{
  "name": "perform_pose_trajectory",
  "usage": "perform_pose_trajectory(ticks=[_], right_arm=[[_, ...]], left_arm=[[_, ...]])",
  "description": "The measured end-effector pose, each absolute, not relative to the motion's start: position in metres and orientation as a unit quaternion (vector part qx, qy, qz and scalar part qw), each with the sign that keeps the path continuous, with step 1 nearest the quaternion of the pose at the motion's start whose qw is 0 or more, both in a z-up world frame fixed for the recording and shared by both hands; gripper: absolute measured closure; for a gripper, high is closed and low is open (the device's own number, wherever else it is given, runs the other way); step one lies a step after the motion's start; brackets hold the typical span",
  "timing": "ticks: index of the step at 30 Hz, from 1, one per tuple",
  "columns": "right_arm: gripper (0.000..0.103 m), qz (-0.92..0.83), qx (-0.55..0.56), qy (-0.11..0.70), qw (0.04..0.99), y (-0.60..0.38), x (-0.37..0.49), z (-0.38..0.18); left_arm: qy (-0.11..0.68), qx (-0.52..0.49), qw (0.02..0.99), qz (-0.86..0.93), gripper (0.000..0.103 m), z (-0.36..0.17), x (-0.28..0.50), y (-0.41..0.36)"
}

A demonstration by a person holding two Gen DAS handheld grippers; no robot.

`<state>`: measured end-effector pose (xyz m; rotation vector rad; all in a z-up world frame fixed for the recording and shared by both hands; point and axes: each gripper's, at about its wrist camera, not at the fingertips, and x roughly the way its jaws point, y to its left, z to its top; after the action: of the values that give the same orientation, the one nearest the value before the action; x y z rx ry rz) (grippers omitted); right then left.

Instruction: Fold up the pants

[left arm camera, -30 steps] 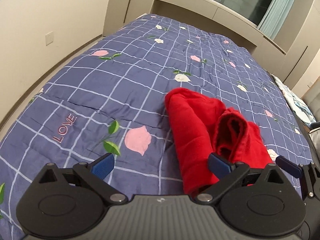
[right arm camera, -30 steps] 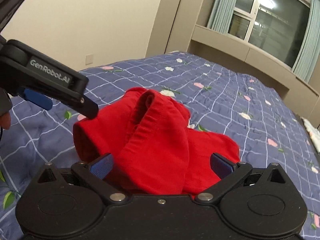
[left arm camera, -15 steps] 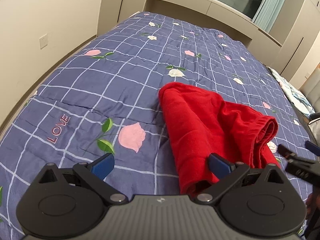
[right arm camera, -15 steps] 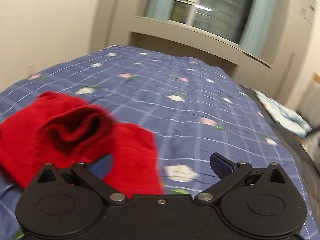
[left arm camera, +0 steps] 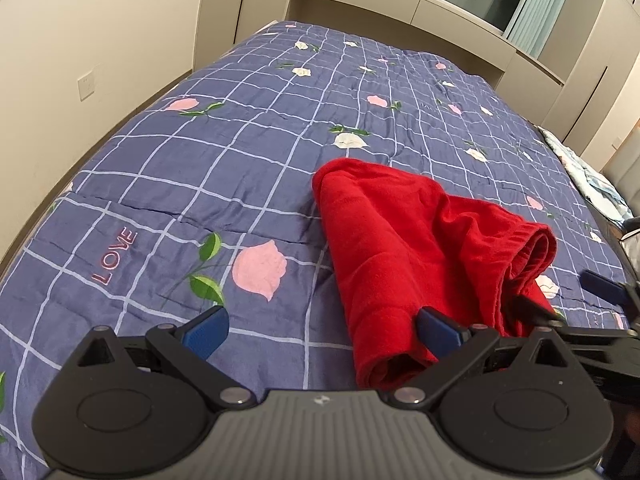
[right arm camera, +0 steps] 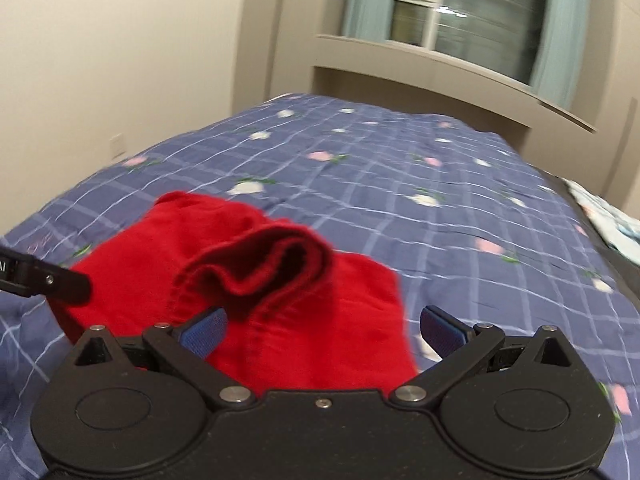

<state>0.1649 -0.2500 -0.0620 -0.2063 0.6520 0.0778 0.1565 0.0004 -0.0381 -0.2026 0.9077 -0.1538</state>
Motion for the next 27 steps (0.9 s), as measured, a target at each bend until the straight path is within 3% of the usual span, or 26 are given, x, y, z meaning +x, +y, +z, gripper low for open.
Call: perform_pose_trajectory(ticks=[4,14,23,27], right_arm=[[0.001,0.005,-0.127,0.339,0.932,-0.252,0.186,-0.071],[0.0,-0.121,-0.056,0.325,0.936,-0.345,0.192,-0.053],[0.0,0.045,0.156,0.324,0.932,-0.354,0.16,-0.06],[0.0,0.083,0.174,0.329,0.925,-0.34,0.169,-0.055]], left_arm=[[0.436,-0.099,0.891,-0.076,0.001,-0.037,0.157,0.001],[0.441,-0.095,0.889,-0.074,0.001,-0.042,0.157,0.002],[0.447,-0.095,0.887,-0.069,0.001,-0.044,0.156,0.005],[0.446,-0.095,0.887,-0.069,0.001,-0.044,0.156,0.005]])
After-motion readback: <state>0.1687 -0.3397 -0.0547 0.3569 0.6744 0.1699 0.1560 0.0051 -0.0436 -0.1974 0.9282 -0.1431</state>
